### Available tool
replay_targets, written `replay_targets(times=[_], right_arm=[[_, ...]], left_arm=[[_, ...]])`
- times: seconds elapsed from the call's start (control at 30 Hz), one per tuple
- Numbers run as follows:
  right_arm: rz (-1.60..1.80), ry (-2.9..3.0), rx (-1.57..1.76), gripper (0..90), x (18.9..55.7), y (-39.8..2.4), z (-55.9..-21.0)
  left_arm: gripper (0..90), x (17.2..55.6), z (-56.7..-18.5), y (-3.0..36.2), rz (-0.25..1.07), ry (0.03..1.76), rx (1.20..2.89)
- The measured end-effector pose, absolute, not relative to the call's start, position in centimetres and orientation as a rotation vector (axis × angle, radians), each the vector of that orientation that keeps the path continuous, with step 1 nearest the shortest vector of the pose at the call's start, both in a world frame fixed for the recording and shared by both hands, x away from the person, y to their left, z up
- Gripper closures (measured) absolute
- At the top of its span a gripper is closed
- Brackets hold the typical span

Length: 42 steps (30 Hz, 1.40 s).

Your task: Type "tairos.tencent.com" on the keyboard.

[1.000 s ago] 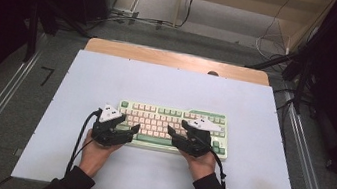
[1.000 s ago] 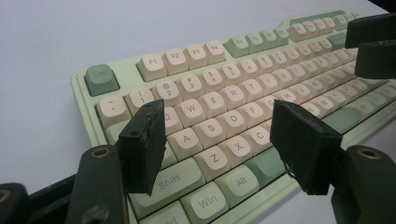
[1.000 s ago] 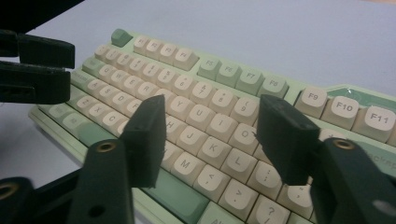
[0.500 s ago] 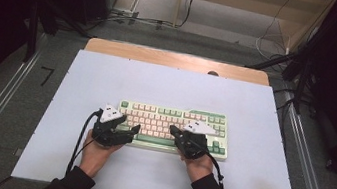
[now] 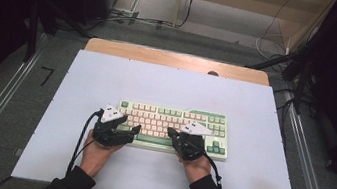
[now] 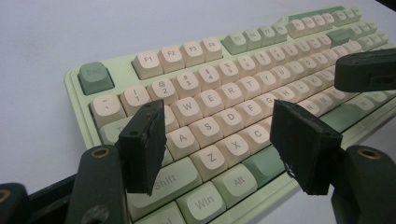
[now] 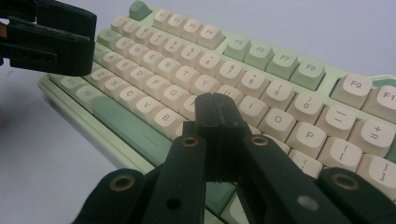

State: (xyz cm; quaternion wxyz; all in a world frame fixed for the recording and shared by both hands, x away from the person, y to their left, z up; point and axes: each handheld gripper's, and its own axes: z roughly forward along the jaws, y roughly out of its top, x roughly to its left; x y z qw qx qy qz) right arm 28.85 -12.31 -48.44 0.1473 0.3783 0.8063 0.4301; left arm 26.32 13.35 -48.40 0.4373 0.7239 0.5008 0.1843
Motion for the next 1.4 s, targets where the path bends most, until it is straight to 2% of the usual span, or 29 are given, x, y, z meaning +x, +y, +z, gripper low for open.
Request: replay_targets(times=[0.97,1.2,1.33,1.4], right_arm=[[1.169,2.360,1.108,87.8,29.4,-11.9,-49.7],[1.261,2.309,1.155,87.6,29.4,-12.9,-48.7],[1.319,2.255,1.182,80.3,29.6,-13.8,-48.0],[1.337,2.235,1.201,70.6,29.6,-14.3,-47.8]], left_arm=[[36.5,26.3,-48.4,13.2,0.456,1.247,1.804],[36.5,26.3,-48.3,13.4,0.458,1.249,1.792],[36.5,26.3,-48.2,13.5,0.462,1.249,1.786],[36.5,26.3,-48.2,13.5,0.458,1.248,1.783]])
